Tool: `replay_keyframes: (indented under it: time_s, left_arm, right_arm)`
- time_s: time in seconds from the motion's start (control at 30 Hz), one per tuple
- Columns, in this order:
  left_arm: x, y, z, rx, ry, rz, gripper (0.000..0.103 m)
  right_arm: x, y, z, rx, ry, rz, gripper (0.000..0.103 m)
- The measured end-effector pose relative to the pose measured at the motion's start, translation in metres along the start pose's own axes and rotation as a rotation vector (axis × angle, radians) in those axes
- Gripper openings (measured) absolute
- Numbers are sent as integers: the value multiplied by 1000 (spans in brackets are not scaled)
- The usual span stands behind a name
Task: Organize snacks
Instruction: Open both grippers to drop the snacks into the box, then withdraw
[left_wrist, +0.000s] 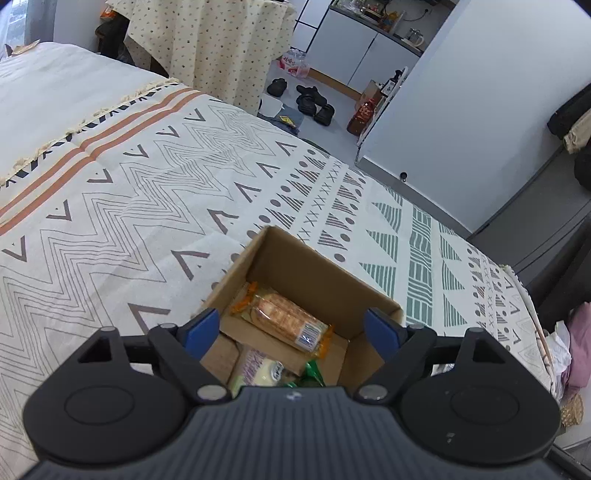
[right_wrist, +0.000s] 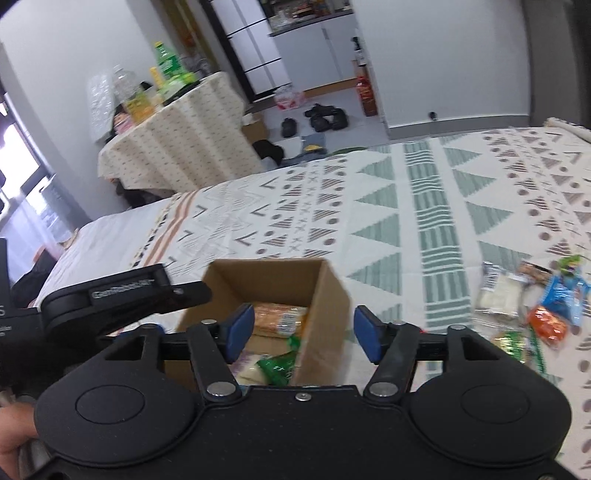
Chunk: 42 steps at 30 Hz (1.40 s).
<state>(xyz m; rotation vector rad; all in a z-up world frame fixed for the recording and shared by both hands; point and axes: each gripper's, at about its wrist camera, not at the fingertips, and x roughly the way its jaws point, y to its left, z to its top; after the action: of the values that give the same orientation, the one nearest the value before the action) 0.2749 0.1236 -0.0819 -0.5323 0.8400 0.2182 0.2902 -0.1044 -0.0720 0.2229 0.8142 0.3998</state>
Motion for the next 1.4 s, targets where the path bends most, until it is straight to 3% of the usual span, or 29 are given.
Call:
replay_keyframes:
  time_s: [0.13,0.63,0.9,1.4]
  left_arm:
    - [-4,-14,-8,27,7,5,91]
    - [-29,-86,-44,154,4,-51,92]
    - [-23,-119,-73,243,45,-69,92]
    - [-2,-152,-117,276,124,-77,92]
  right_arm:
    - [-14,-16,-4,19,-8,-34,67]
    - [-71,-79,-18,82,-65,-114,82]
    - [-96,-111,-22,110,-90,-135,83]
    - [-108,-165,-38,133,-93,-159,83]
